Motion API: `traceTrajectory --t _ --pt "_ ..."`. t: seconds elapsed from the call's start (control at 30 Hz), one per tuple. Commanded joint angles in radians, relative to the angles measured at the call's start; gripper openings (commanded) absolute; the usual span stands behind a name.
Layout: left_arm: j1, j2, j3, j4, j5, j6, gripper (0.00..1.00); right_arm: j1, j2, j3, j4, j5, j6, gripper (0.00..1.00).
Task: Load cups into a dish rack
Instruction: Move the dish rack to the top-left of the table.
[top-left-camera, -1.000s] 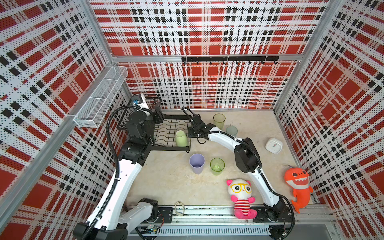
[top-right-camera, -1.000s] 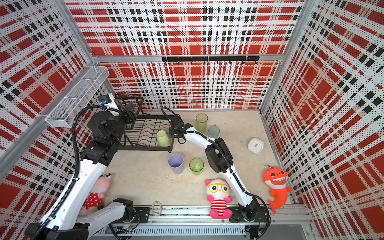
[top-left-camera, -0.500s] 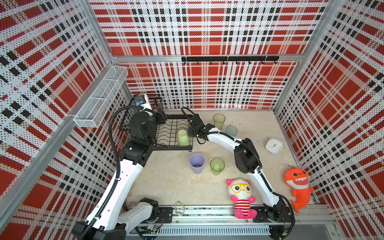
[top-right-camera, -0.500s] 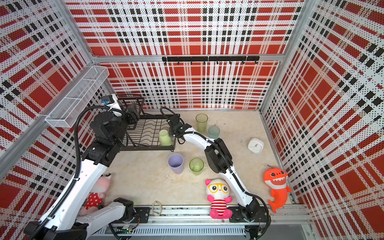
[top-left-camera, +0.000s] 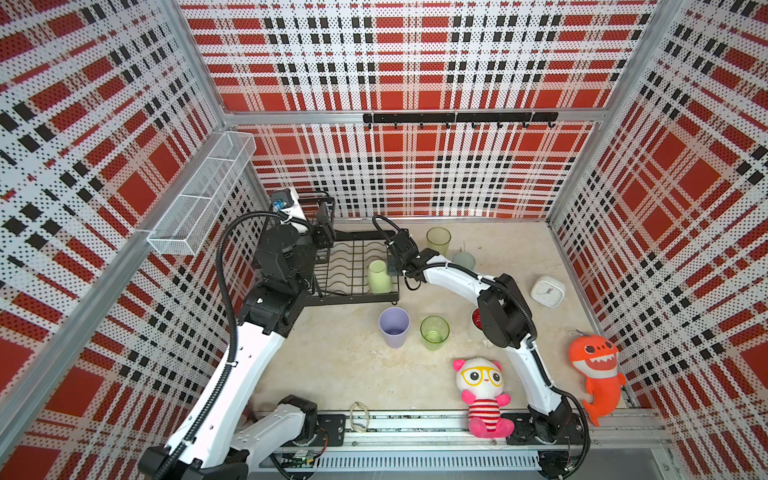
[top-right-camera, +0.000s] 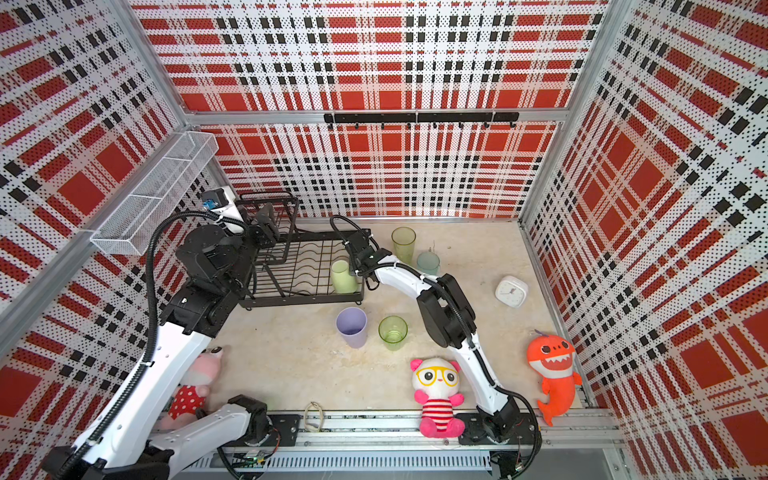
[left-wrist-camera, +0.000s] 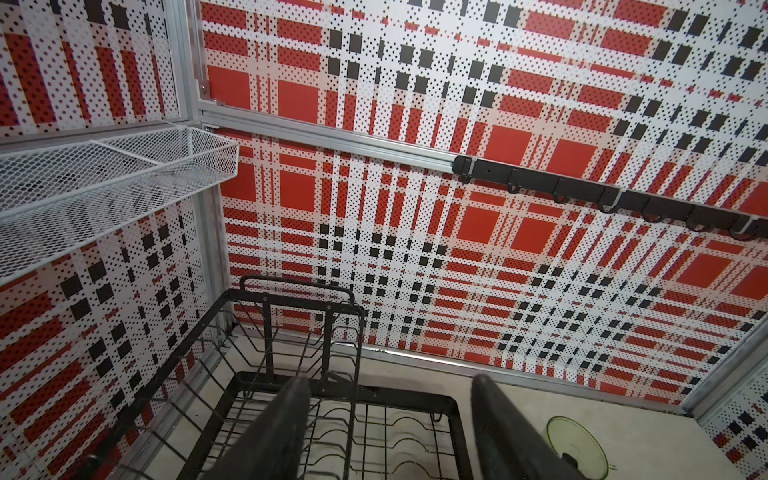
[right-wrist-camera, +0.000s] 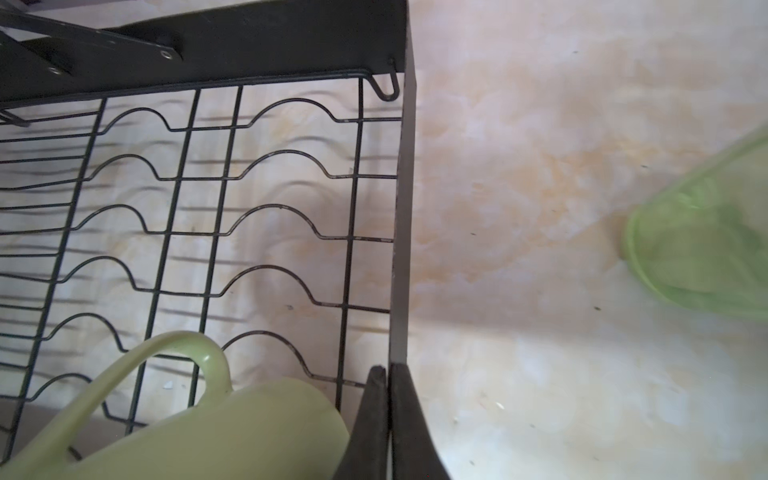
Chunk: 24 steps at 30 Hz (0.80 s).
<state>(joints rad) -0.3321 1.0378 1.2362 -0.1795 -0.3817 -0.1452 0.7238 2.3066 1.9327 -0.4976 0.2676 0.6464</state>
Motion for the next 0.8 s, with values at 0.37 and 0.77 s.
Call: traceTrajectory --t 0.37,0.77 --pt "-0.01 0.018 0.032 0.04 -0.007 0.024 0.65 -0.038 -0.125 -0.126 -0.008 0.032 -0.02 0.09" --pt "-0.01 0.03 0.029 0.051 0.007 0.027 0.65 -0.041 -0.254 -0.199 0.056 -0.02 -0.085 0.34"
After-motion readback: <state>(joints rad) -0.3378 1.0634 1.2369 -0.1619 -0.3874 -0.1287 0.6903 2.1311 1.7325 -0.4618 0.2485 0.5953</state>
